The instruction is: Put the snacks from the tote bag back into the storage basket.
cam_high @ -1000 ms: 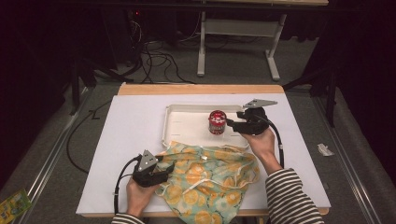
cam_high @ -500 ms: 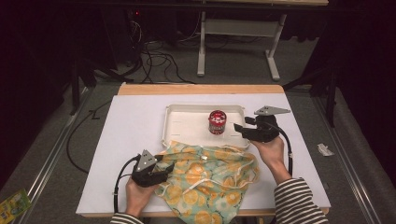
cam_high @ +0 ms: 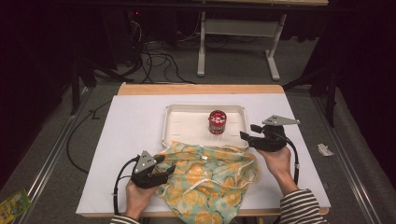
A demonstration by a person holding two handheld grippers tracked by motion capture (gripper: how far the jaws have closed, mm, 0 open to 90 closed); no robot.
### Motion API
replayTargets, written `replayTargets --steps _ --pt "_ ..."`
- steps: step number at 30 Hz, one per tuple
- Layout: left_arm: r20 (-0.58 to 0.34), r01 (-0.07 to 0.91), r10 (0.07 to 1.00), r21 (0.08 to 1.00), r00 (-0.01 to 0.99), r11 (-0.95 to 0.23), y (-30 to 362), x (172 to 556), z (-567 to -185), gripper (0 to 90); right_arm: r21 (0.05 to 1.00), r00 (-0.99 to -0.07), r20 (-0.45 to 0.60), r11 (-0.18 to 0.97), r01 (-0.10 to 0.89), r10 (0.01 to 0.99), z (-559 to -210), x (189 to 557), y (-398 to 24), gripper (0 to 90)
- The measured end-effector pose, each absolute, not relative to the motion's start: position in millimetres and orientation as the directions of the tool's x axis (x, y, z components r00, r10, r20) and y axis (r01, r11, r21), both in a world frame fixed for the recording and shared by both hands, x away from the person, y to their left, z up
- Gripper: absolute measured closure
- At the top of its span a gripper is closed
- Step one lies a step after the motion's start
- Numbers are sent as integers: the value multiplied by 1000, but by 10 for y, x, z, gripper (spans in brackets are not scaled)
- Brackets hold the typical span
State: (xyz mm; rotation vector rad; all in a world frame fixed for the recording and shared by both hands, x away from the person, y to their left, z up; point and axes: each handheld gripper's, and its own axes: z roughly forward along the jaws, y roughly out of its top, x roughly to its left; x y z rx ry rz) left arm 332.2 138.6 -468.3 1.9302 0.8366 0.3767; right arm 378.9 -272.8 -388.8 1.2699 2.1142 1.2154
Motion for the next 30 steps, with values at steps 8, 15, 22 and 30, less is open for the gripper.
replayTargets --steps 8,15,22,30 --pt "-114 395 683 878 721 -271 1382 3266 -4616 398 835 -505 92 210 509 858 -3994 3648 -2796 435" --pt "-107 375 676 889 729 -264 1378 3220 -4524 393 837 -491 110 186 515 864 -4099 3518 -2853 436" --pt "-126 373 694 902 709 -217 1514 3193 -4463 393 845 -470 106 169 507 876 -4181 3374 -2944 439" --pt "-154 422 767 892 622 -163 1833 3274 -4548 395 835 -385 103 130 534 917 -4431 3259 -3217 448"
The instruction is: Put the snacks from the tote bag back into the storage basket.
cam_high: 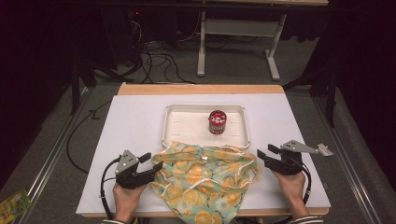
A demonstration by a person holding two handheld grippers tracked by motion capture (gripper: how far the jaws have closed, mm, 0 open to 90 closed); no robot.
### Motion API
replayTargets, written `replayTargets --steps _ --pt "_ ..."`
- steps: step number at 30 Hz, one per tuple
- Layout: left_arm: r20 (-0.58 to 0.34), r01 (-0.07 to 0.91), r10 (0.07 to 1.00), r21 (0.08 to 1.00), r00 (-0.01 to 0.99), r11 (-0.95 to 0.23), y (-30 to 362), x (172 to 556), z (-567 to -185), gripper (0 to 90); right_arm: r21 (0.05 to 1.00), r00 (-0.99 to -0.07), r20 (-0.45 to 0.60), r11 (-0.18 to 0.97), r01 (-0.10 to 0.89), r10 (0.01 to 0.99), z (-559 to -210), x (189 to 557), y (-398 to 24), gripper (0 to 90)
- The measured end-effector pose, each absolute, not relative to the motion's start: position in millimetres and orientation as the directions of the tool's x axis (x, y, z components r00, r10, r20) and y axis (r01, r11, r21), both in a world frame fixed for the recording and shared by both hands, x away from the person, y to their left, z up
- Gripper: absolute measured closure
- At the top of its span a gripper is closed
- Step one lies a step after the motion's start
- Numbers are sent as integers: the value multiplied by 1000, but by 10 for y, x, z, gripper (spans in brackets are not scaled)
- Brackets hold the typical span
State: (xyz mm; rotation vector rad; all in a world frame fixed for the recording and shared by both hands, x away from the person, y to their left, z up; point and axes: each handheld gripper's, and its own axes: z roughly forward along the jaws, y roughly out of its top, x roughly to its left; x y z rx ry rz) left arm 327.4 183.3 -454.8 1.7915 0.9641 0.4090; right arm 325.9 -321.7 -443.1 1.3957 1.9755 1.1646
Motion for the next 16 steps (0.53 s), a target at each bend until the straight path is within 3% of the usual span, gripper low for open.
replayTargets --steps 9,16 --pt "-143 505 860 850 489 -146 2087 3465 -4784 399 818 -281 83 96 568 956 -4716 3250 -3469 453" --pt "-156 533 867 834 472 -141 2098 3499 -4837 396 810 -272 70 104 577 960 -4764 3266 -3474 447"
